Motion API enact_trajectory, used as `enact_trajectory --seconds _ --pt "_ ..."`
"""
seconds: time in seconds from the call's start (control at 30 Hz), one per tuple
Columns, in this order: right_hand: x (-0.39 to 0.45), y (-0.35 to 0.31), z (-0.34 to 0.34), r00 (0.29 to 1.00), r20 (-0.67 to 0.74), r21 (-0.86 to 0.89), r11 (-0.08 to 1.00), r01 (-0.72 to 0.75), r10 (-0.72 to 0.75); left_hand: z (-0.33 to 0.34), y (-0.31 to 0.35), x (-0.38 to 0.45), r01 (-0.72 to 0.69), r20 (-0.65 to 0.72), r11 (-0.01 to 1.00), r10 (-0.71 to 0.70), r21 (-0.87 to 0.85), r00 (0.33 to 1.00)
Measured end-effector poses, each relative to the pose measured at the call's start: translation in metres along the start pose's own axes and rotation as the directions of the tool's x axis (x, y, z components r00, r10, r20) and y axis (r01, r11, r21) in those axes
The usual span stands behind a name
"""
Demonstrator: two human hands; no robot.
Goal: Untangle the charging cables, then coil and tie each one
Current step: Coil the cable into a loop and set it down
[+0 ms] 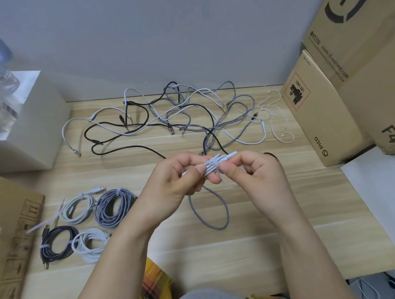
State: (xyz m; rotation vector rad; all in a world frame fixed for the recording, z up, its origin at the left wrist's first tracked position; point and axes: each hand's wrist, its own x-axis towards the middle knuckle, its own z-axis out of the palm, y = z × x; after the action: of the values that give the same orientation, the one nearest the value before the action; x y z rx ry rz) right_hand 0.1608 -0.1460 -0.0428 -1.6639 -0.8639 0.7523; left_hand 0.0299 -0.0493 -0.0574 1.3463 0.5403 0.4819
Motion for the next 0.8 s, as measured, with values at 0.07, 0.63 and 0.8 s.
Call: enact_trajectory --seconds 0.07,0.63,0.8 --pt "-0.001 0.003 0.004 1.0 -0.009 0.003 1.0 -0.018 0.018 0.001 0.0 0.0 0.006 -0.005 1.0 -0.006 0.007 1.0" --pt "0.006 0.019 0.019 0.896 -0.029 -0.518 0.773 0.366 -0.443 -0.003 -0.012 0.002 0.05 0.005 0.952 -0.054 0.303 0.999" --pt "0.008 0.022 0.028 0.868 0.089 -0.66 0.623 0.418 -0.488 -0.002 -0.009 0.001 0.057 -0.003 0.961 -0.058 0.27 0.998"
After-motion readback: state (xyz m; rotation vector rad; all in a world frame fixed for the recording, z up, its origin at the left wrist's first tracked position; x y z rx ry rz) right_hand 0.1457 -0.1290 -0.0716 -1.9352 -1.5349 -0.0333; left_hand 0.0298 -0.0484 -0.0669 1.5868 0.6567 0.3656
